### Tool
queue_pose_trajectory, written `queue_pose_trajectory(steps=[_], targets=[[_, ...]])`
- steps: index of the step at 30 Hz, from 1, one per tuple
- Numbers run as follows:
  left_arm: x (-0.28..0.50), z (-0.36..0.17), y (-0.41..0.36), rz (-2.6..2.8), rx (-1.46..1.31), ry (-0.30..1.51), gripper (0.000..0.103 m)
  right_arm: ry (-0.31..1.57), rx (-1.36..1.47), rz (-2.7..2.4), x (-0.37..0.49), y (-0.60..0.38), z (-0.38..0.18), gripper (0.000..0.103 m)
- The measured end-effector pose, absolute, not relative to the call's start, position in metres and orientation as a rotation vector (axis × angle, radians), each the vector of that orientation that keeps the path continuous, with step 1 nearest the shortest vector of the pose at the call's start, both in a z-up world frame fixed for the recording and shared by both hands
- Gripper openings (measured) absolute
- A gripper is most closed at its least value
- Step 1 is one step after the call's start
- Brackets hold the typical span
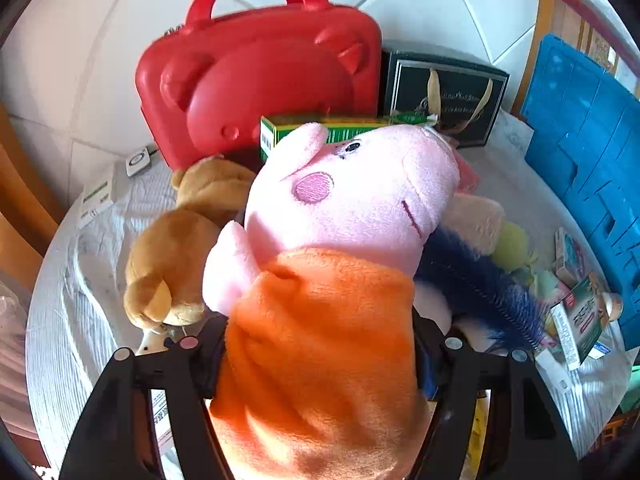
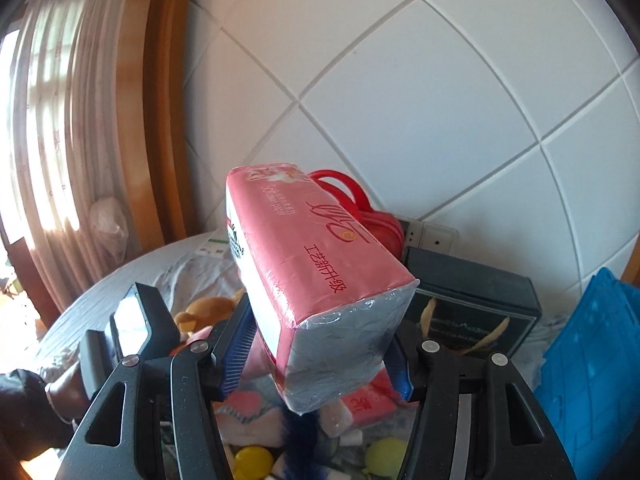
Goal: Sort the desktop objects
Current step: 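Carry the pig plush and pink tissue pack to the crate and release both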
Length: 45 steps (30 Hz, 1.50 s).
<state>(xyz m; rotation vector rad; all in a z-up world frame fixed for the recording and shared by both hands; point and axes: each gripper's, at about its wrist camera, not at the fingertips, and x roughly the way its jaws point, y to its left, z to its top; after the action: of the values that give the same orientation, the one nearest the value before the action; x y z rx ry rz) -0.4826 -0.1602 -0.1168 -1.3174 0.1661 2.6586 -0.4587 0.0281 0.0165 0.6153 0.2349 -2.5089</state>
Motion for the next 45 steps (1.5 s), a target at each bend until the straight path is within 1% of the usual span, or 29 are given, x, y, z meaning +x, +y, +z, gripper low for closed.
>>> queue_pose_trajectory(steps=[7, 14, 21, 27, 30, 34, 41, 43, 44, 45], targets=[[-0.461, -0.051, -0.117, 2.732, -1.112, 0.257, 0.069, 0.204, 0.531, -2.627, -0.416, 0.068, 0.049, 0.057], [-0.427, 0.013, -0.057, 2.72, -0.87, 0.335, 0.069, 0.164, 0.455, -2.806, -0.354, 0.128, 0.083, 0.057], [-0.395, 0.068, 0.035, 2.615, -0.636, 0.375, 0.069, 0.109, 0.4, -3.02, -0.288, 0.201, 0.108, 0.057], [-0.368, 0.108, 0.127, 2.516, -0.498, 0.377, 0.069, 0.056, 0.323, -3.205, -0.234, 0.287, 0.129, 0.058], [-0.357, 0.124, 0.174, 2.47, -0.436, 0.339, 0.069, 0.028, 0.332, -3.273, -0.22, 0.335, 0.136, 0.058], [-0.346, 0.139, 0.24, 2.413, -0.393, 0.319, 0.07, -0.015, 0.412, -3.319, -0.214, 0.391, 0.138, 0.058], [-0.349, 0.142, 0.329, 2.38, -0.432, 0.328, 0.076, -0.116, 0.512, -3.339, -0.221, 0.47, 0.128, 0.059], [-0.359, 0.143, 0.348, 2.394, -0.458, 0.322, 0.076, -0.144, 0.556, -3.332, -0.234, 0.485, 0.126, 0.063], [-0.363, 0.145, 0.354, 2.4, -0.459, 0.311, 0.076, -0.153, 0.572, -3.337, -0.238, 0.494, 0.125, 0.072], [-0.366, 0.148, 0.358, 2.406, -0.457, 0.301, 0.076, -0.167, 0.56, -3.348, -0.24, 0.499, 0.126, 0.091]])
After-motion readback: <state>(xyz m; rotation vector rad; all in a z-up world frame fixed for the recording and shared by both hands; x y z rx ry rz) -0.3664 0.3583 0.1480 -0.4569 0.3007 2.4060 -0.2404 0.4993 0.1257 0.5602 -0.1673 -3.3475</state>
